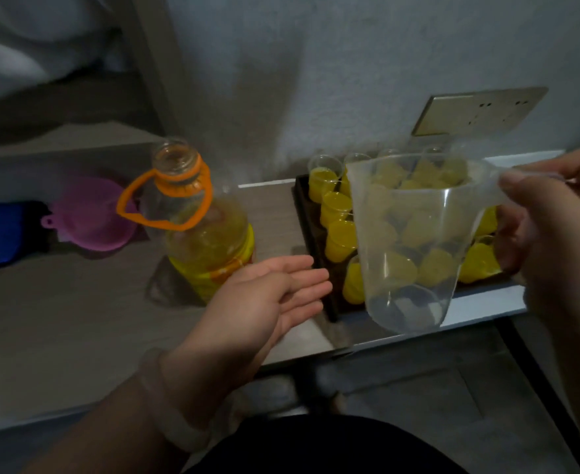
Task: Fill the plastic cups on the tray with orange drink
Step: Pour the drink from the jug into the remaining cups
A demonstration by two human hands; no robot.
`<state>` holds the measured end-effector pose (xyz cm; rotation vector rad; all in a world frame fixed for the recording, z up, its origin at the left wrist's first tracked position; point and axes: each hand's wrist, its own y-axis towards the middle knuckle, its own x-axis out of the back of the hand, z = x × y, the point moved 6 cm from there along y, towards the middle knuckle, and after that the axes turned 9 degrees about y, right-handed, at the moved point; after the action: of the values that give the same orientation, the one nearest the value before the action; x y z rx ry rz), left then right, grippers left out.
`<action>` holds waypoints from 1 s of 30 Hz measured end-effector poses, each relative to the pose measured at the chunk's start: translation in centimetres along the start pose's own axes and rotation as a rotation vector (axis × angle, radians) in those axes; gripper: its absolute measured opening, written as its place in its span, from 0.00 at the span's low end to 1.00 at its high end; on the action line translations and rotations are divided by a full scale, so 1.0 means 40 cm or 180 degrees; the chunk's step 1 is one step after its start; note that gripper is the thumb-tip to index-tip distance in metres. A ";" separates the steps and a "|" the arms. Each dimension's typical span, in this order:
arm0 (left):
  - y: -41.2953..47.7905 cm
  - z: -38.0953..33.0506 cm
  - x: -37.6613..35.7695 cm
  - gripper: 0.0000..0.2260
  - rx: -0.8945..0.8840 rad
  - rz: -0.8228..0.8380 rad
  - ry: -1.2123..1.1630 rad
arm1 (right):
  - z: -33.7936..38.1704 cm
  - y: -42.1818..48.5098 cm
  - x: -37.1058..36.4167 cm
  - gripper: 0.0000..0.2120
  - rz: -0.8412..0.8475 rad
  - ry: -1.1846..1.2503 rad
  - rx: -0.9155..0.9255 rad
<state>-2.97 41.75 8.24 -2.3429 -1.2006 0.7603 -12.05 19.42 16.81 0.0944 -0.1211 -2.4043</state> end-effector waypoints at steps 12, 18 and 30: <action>-0.045 0.003 0.142 0.14 0.0123 0.0293 0.0517 | 0.012 -0.044 -0.149 0.22 -0.0569 0.0297 0.0913; -0.041 0.010 0.150 0.14 -0.0004 0.0232 0.0787 | -0.011 -0.052 -0.225 0.07 -0.0385 0.0420 0.0994; -0.039 -0.035 0.131 0.17 -0.1887 -0.0034 0.2407 | -0.192 0.068 -0.364 0.07 -0.0025 0.0162 0.0163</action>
<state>-0.50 46.81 8.71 -2.6572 -1.1560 -0.5546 1.33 26.72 10.01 0.1801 -0.1590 -2.4049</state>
